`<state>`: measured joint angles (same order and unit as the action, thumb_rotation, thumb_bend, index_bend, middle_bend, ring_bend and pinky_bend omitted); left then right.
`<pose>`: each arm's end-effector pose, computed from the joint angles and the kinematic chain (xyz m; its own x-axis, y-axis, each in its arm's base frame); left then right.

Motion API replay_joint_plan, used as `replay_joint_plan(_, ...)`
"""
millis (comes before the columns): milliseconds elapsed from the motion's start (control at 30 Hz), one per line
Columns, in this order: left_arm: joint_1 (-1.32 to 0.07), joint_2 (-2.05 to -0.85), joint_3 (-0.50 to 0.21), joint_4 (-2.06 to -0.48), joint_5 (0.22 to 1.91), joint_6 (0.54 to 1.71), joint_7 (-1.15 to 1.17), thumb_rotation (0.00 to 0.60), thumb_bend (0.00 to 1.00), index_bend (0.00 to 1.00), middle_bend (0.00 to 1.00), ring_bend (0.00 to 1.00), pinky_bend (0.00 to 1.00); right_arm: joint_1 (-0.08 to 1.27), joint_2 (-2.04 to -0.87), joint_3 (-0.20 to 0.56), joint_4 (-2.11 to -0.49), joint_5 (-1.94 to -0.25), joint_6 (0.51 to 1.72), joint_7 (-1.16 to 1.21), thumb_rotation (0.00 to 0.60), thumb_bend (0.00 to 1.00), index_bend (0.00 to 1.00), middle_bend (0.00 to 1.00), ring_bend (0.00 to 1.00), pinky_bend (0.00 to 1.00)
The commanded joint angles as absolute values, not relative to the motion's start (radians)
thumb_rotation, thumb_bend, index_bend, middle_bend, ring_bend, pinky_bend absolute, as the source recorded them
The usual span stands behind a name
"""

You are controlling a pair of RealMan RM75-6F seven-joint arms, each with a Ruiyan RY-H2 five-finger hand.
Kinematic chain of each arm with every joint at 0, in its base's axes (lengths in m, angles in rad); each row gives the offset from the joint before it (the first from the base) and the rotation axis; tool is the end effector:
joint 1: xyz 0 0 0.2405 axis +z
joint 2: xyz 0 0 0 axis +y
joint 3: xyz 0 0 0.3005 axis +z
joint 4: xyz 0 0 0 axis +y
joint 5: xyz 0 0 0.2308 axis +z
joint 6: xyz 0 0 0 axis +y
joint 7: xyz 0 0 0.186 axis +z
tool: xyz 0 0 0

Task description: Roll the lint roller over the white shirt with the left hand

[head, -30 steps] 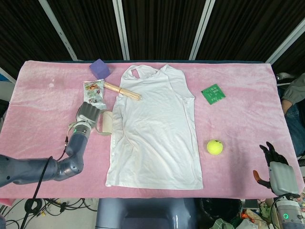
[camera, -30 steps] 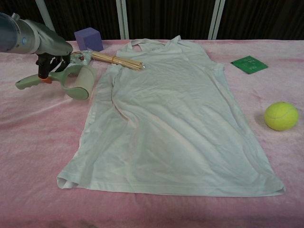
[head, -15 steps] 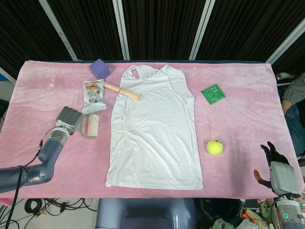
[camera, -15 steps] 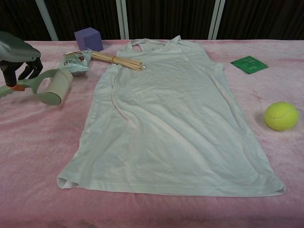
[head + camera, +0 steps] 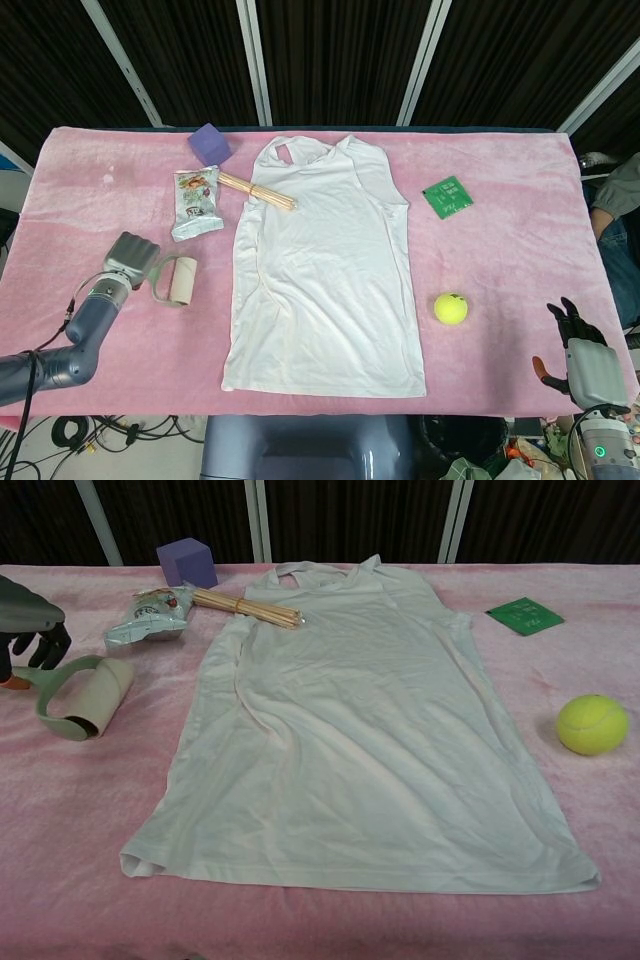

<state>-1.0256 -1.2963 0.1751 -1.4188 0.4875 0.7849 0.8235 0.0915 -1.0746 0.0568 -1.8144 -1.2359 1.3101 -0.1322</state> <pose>-0.2822 0.4679 0.0348 0.8501 0.4203 0.3173 0.4552 -0.2836 -0.8440 -0.3677 -0.2201 0.1373 0.3055 -0.2038 0.9301 -0.9158 0.2045 0.3456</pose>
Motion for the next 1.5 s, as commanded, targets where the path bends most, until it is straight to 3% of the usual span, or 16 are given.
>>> replay_joint_plan(33,-1.039,-1.280,0.168,-1.460,0.431,0.808,0.841,0.600,0.21,0.27,0.22,0.18,0.50,0.092,-1.075,0.057,-1.815,-1.235,1.309,-0.133,0.600,0.28,0.12,0.01,0.16,0.16)
replay_joint_plan(267,-1.058,-1.222,0.154,-1.558,0.347,0.846,0.849,0.600,0.21,0.25,0.19,0.14,0.47,0.091,-1.075,0.057,-1.815,-1.235,1.312,-0.135,0.600,0.28,0.12,0.01,0.16,0.16)
replay_joint_plan(433,-1.040,-1.141,0.136,-1.693,0.337,0.947,0.818,0.600,0.21,0.25,0.19,0.14,0.46,0.092,-1.076,0.056,-1.813,-1.240,1.315,-0.138,0.600,0.28,0.12,0.01,0.16,0.16)
replay_joint_plan(667,-0.867,-1.048,0.120,-1.798,0.701,1.182,0.586,0.600,0.21,0.25,0.19,0.13,0.39,0.093,-1.079,0.054,-1.797,-1.267,1.325,-0.142,0.600,0.28,0.12,0.01,0.16,0.16)
replay_joint_plan(833,-0.715,-1.022,0.150,-1.820,0.992,1.326,0.391,0.600,0.21,0.26,0.17,0.11,0.32,0.095,-1.084,0.049,-1.772,-1.310,1.343,-0.151,0.600,0.28,0.12,0.01,0.15,0.16)
replay_joint_plan(1100,-0.518,-1.028,0.206,-1.853,1.100,1.468,0.329,0.600,0.21,0.24,0.13,0.06,0.24,0.096,-1.092,0.050,-1.715,-1.383,1.389,-0.155,0.600,0.27,0.12,0.00,0.15,0.16)
replay_joint_plan(1333,-0.374,-1.087,0.206,-1.732,1.177,1.531,0.177,0.600,0.21,0.23,0.12,0.00,0.12,0.090,-1.107,0.047,-1.677,-1.449,1.439,-0.163,0.600,0.26,0.12,0.00,0.14,0.16)
replay_joint_plan(1500,-0.314,-1.114,0.193,-1.665,1.219,1.542,0.094,0.600,0.21,0.23,0.12,0.00,0.09,0.087,-1.109,0.037,-1.665,-1.491,1.457,-0.155,0.600,0.26,0.12,0.00,0.14,0.16)
